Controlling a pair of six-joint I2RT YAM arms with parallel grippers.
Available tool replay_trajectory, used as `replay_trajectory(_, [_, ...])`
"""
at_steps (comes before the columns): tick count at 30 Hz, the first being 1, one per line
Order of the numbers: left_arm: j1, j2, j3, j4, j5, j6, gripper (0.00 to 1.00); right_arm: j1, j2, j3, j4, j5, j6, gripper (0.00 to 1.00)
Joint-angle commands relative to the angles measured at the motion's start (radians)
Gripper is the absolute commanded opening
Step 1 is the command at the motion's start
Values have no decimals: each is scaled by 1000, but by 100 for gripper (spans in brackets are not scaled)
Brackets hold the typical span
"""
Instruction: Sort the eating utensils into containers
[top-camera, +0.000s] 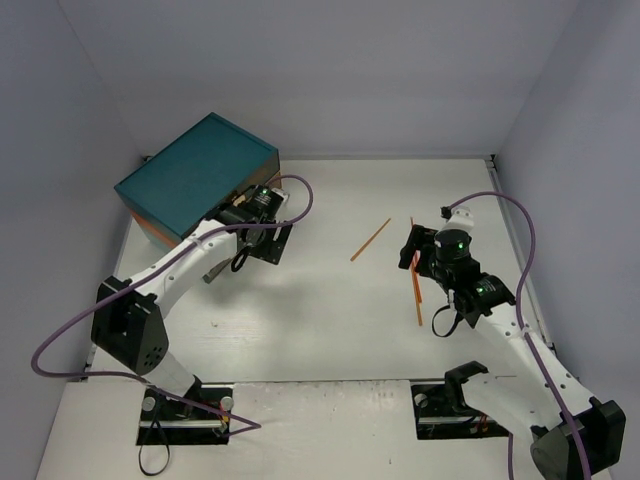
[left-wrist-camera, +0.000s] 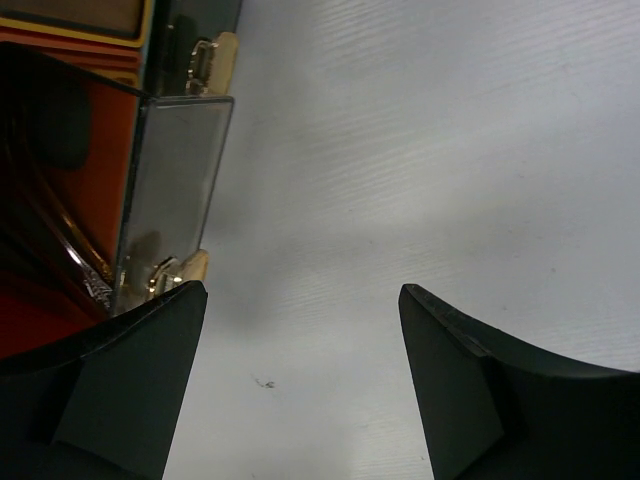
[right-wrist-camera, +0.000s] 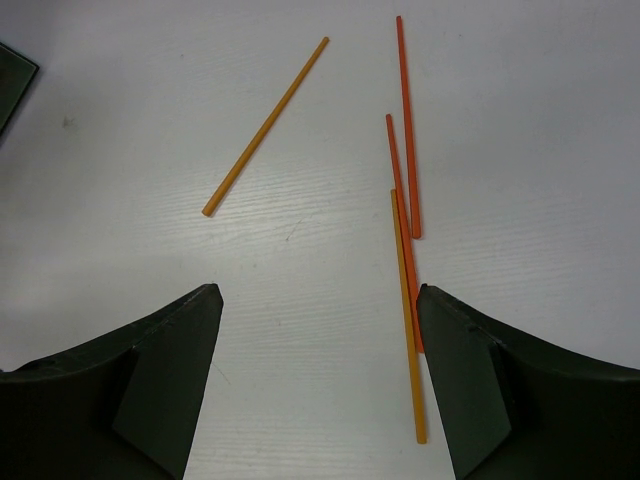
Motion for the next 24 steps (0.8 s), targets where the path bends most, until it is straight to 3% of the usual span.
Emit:
replay_trajectory(1, [26,25,13,11,-122,18,75,-6,-30,16,29,-10,18,76])
replay_trajectory(14, [133,27,45,35,-350,56,75,-7,-75,8,7,-11,32,76])
replay_trajectory(24, [115,-52,75,41,-311,62,75,-7,-107,-1,-7,-17,42,76])
